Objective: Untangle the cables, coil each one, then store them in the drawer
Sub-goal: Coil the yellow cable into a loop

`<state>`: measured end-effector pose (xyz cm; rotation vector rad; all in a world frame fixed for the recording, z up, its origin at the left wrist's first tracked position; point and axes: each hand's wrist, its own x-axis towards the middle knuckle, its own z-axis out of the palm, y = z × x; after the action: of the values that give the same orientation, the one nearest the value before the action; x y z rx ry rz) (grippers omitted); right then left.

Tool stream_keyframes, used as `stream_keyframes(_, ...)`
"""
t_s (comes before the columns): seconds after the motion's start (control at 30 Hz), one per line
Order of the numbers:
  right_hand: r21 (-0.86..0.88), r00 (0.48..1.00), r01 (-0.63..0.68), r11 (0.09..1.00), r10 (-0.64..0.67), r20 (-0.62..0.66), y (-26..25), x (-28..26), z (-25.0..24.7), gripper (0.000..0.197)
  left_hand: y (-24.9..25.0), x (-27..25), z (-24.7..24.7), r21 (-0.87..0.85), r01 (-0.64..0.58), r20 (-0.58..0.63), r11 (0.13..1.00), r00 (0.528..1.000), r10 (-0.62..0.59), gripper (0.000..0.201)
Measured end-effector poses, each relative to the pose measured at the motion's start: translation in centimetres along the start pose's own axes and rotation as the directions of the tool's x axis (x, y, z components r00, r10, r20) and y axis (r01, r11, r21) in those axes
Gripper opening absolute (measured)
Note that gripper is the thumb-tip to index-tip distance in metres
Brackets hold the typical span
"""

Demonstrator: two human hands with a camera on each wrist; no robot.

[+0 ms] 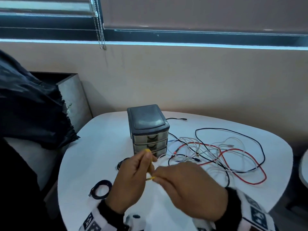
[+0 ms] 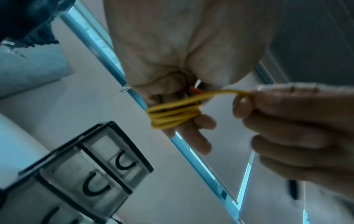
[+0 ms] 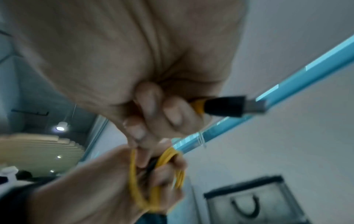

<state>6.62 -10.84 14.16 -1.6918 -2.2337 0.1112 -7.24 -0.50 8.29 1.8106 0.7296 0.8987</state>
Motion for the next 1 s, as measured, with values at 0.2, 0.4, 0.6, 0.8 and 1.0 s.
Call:
stream_keyframes(0.2, 0.633, 0.969, 0.011, 0.774, 0.147, -0.197, 1.9, 0.0, 1.0, 0.012, 2.5, -0.5, -1.2, -0.335, 0.403, 0.451, 0.852, 0.862, -0.231, 0.048)
stream_keyframes(0.4, 0.844, 0.883, 0.042, 0.535, 0.376, -0.282, 1.4, 0.7, 1.0, 0.006, 2.3, -0.4, -0.8, -0.443, 0.272, 0.3, 0.854, 0.943, -0.145, 0.054)
stream_keyframes(0.6, 0.816, 0.879, -0.036, 0.577, 0.407, -0.249, 2.6, 1.2, 1.3, 0.013, 1.8, -0.1, -0.6, -0.4, 0.124, 0.19, 0.908, 0.981, -0.05, 0.047)
stream_keyframes(0.8, 0.448, 0.965, -0.117, 0.887, 0.208, -0.161, 4.3, 0.0, 0.3, 0.012, 2.6, -0.2, -2.1, -0.684, 0.257, 0.248, 0.682, 0.962, -0.113, 0.049)
stream_keyframes(1.0, 0.809, 0.93, -0.172, 0.563, 0.364, -0.055, 3.0, -0.2, 0.5, 0.013, 2.7, 0.3, -2.0, -0.654, 0.214, 0.184, 0.725, 0.975, -0.122, 0.047)
